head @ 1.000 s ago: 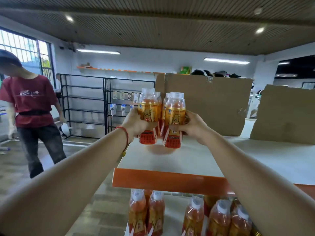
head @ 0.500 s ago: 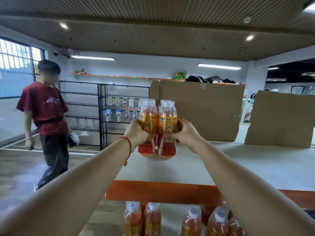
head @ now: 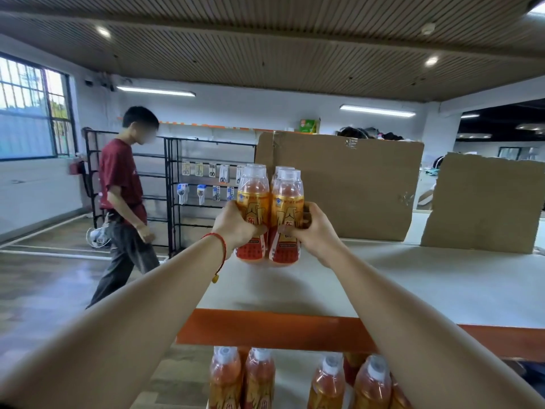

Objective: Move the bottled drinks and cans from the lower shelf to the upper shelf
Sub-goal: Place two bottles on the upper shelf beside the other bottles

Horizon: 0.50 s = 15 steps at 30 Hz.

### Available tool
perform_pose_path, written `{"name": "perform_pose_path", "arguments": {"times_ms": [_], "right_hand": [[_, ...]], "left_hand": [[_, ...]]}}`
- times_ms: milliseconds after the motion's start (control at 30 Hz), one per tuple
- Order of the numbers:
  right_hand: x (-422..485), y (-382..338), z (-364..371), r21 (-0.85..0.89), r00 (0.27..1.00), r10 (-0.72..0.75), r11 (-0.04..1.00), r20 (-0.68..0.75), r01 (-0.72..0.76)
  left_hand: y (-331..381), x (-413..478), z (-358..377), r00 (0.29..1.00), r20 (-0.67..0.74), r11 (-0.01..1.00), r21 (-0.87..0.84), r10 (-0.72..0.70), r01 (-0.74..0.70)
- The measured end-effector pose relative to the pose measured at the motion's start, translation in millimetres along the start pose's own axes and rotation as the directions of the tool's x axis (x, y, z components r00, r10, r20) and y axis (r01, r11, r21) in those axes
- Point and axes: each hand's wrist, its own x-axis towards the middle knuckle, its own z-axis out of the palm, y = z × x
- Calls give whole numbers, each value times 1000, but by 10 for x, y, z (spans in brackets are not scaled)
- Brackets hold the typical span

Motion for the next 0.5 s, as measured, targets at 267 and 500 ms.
{"name": "perform_pose_path", "arguments": {"times_ms": [267, 500], "right_hand": [[37, 43, 51, 17, 1000, -8, 1000, -10, 8], [36, 55, 49, 38, 1000, 2, 999, 12, -3]], "left_hand": [[-117, 166, 36, 1000, 9, 999, 24, 22, -22], [-185, 266, 49, 999, 14, 998, 60, 34, -34]]}}
